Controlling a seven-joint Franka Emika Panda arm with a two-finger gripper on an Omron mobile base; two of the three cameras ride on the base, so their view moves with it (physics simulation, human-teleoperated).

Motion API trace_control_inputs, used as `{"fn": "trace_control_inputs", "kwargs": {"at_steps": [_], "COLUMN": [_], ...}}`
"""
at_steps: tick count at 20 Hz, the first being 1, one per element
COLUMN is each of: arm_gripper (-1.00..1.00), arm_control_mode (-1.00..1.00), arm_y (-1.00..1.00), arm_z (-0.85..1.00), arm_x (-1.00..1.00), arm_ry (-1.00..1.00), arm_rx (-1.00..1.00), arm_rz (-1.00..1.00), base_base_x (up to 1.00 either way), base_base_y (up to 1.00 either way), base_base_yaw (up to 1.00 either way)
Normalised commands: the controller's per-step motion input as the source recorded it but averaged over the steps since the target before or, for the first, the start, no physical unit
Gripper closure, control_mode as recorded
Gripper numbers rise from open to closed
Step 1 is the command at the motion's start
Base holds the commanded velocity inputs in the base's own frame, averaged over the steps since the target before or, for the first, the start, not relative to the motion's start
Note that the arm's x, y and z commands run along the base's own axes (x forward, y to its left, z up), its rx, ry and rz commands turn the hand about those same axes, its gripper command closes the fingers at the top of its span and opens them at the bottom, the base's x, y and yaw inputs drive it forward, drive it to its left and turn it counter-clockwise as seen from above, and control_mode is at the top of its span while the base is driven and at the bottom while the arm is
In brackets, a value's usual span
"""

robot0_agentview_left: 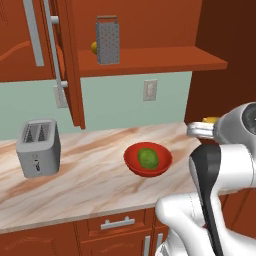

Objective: Pick the cheese from the fridge and the cheese grater from the cabinet and place them next to the salad bowl.

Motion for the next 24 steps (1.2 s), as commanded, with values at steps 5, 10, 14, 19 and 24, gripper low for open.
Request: {"fn": "trace_control_inputs", "kwargs": {"at_steps": [5,10,14,19,24], "arm_gripper": [1.0,1.0,1.0,1.0,1.0], "arm_control_mode": [-1.0,-1.0,-1.0,-1.0,-1.0], "arm_y": [-0.12,-0.18,-0.33,-0.22,-0.25], "arm_z": [-0.5,-0.84,-0.99,-0.82,-0.66], "arm_x": [-0.06,0.02,0.25,0.5,0.48], "arm_ry": [0.12,0.25,0.2,0.15,0.05], "arm_rx": [0.04,-0.01,-0.09,-0.09,-0.05], "arm_rz": [0.0,0.01,0.06,0.15,0.18], "base_base_x": [0.0,0.0,0.0,0.0,0.0], "base_base_y": [0.0,0.0,0.0,0.0,0.0], "base_base_yaw": [0.0,0.0,0.0,0.0,0.0]}}
